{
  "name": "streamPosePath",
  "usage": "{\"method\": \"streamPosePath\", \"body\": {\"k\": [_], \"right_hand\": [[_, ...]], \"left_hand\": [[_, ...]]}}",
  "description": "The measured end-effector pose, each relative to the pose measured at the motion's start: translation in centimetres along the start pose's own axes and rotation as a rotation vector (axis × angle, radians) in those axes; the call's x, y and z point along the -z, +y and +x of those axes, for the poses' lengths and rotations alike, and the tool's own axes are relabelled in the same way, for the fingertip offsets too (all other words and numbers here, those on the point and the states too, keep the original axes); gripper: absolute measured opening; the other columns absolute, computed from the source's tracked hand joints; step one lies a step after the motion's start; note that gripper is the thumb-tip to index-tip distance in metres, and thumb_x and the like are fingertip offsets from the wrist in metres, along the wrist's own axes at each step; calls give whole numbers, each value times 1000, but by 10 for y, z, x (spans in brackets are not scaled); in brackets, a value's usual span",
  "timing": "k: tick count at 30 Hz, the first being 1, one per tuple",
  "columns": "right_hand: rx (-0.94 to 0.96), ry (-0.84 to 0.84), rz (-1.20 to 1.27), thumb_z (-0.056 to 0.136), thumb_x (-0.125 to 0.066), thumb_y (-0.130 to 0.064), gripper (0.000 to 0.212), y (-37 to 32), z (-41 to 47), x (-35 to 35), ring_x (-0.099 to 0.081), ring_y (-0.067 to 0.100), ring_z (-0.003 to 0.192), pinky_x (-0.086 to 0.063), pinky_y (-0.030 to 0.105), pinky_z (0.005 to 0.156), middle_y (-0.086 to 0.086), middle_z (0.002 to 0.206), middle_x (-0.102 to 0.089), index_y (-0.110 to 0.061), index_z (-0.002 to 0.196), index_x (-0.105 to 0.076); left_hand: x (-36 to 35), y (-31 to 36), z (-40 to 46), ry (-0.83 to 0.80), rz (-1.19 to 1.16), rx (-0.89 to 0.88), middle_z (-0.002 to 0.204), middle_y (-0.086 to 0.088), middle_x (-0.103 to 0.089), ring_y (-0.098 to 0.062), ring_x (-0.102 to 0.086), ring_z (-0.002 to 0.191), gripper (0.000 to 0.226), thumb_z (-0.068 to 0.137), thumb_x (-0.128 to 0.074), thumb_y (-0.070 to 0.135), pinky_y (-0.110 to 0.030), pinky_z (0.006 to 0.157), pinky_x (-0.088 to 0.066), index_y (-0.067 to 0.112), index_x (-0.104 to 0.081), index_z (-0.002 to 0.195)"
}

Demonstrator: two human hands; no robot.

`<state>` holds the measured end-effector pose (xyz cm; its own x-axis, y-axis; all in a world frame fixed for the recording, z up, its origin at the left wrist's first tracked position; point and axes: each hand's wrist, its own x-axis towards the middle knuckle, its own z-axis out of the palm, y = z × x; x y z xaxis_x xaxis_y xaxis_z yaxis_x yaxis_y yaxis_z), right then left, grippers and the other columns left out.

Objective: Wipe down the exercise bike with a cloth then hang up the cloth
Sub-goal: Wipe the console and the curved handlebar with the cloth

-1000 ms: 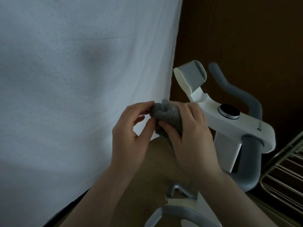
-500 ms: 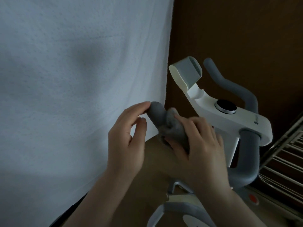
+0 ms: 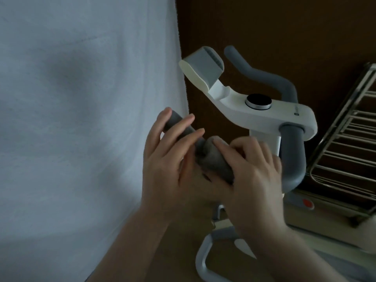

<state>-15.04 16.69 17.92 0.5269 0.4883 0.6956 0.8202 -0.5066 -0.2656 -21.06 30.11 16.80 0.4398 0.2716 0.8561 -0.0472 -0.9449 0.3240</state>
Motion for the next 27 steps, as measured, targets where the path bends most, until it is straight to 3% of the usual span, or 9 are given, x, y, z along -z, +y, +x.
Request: {"method": "streamPosePath", "body": {"k": [3, 7, 10, 12, 15, 17, 20, 23, 27], "right_hand": [[-41, 78, 85, 85, -54, -33, 41, -20, 6, -15, -46, 19, 95, -32, 30, 83, 4, 104, -57, -16, 120, -65], [45, 31, -2, 84, -50, -39, 49, 6, -16, 0, -46, 22, 99, -29, 31, 85, 5, 109, -56, -16, 124, -65], [3, 100, -32, 81, -55, -36, 45, 8, -26, 3, -46, 22, 98, -24, 29, 84, 2, 109, -53, -16, 120, -67], [-43, 160, -3, 81, -60, -29, 39, -6, -20, -9, -46, 21, 95, -26, 30, 83, 4, 104, -59, -16, 116, -70], [5, 130, 9, 81, -64, -24, 36, -9, -15, -12, -47, 20, 95, -30, 32, 84, 3, 103, -60, -18, 117, -69], [44, 76, -43, 81, -59, -30, 40, 9, -23, 3, -47, 20, 96, -28, 31, 85, 1, 106, -58, -20, 120, -68], [-63, 104, -123, 72, -69, -30, 48, 39, -42, 25, -47, 20, 95, -21, 28, 85, 0, 106, -55, -20, 119, -68], [-139, 209, -62, 71, -71, -24, 47, 40, -50, 14, -46, 21, 93, -25, 29, 82, -2, 106, -48, -18, 118, -68], [24, 208, -36, 77, -75, -25, 41, 45, -51, 7, -46, 17, 94, -27, 29, 84, -4, 107, -48, -20, 117, -69]], "left_hand": [[3, 5, 3, -5, -41, 38, 127, -10, -61, -24, -39, 134, 51, 102, -35, 42, -39, 109, -39, 4, -68, 111], [11, -5, -1, -74, 11, 0, 131, -8, -58, -24, -38, 136, 31, 101, -43, 23, -37, 109, -39, 7, -65, 117], [13, -7, -4, -99, 17, 2, 135, -4, -54, -19, -32, 139, 28, 96, -50, 13, -34, 111, -37, 10, -63, 120], [10, -2, -6, -109, 13, 0, 136, -4, -54, -21, -30, 141, 28, 98, -48, 19, -35, 113, -32, 11, -63, 120], [7, 5, -10, -159, -24, -13, 133, -4, -57, -24, -33, 139, 33, 100, -42, 27, -51, 111, -33, 12, -63, 119], [7, 5, -11, -184, -16, -49, 132, -2, -57, -25, -34, 138, 28, 96, -48, 25, -55, 111, -30, 17, -61, 120], [4, 6, -11, -178, 2, -79, 131, 1, -57, -26, -36, 137, 27, 92, -56, 21, -53, 114, -23, 22, -58, 119], [-7, 19, -11, -142, 25, -49, 128, 4, -58, -23, -40, 135, 23, 93, -55, 21, -52, 117, -13, 25, -61, 114], [-25, 39, -14, -200, -26, -68, 122, 5, -64, -17, -49, 129, 26, 96, -47, 24, -51, 118, -5, 20, -69, 109]]}}
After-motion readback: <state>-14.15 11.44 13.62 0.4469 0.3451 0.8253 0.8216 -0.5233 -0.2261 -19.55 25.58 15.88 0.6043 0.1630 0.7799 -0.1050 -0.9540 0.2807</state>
